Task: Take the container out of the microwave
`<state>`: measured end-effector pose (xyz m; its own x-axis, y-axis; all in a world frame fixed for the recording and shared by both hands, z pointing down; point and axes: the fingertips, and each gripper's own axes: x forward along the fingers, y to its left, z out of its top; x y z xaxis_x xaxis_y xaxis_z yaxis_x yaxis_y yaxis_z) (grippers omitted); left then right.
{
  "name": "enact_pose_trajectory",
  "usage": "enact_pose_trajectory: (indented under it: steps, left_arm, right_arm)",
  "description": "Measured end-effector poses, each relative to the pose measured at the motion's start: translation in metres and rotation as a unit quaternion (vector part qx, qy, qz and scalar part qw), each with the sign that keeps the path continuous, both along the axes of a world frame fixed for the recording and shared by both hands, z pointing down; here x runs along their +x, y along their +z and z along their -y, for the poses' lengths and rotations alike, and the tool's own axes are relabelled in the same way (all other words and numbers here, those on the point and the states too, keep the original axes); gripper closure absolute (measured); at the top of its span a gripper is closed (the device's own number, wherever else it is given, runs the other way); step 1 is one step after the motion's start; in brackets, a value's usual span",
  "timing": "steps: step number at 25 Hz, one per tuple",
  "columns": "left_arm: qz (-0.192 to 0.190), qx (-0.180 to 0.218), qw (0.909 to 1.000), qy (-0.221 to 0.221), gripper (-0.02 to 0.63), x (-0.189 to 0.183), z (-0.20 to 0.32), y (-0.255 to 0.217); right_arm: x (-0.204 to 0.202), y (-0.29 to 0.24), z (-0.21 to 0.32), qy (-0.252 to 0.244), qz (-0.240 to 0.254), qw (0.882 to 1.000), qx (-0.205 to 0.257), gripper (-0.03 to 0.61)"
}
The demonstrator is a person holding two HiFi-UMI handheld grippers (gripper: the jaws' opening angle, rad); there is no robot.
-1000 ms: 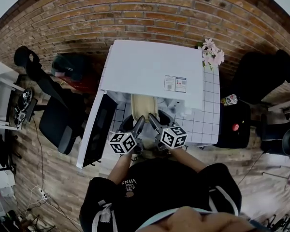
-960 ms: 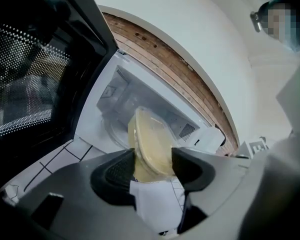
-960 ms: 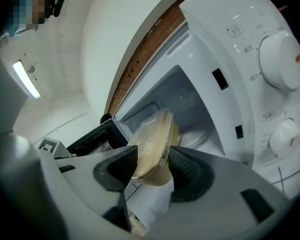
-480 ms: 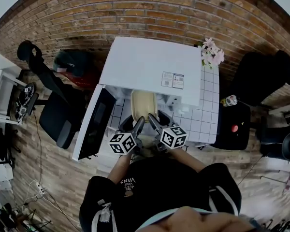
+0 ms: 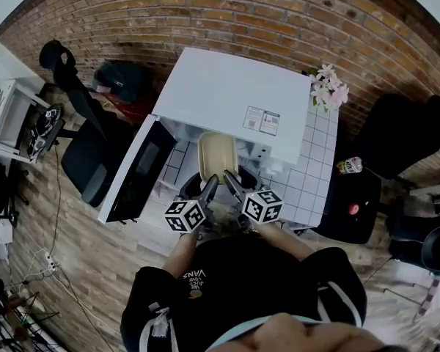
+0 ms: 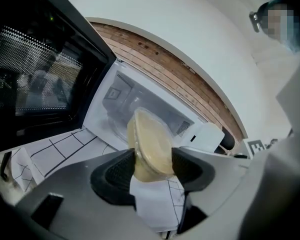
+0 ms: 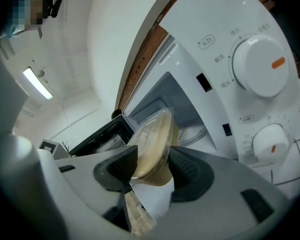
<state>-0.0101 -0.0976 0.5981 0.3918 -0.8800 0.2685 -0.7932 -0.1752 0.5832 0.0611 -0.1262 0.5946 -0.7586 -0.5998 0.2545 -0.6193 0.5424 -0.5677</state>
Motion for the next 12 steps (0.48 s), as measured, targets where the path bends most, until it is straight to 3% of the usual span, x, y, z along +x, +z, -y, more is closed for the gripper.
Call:
enact_pose_trajectory:
  steps: [6, 12]
  left_arm:
    - [0.002, 0.002, 0.9993, -0.038, 0.374, 0.006, -0.011, -0.001]
    - [-0.001, 0.005, 0.9992, -0.039, 0.374, 0.005, -0.015, -0.003]
  right_arm:
    - [0.004, 0.000, -0.006, -0.033, 0.003, 0.999, -0.004, 0.394]
    - [0.002, -0.002, -0.009, -0.031, 0.001, 1.000, -0.003, 0.394]
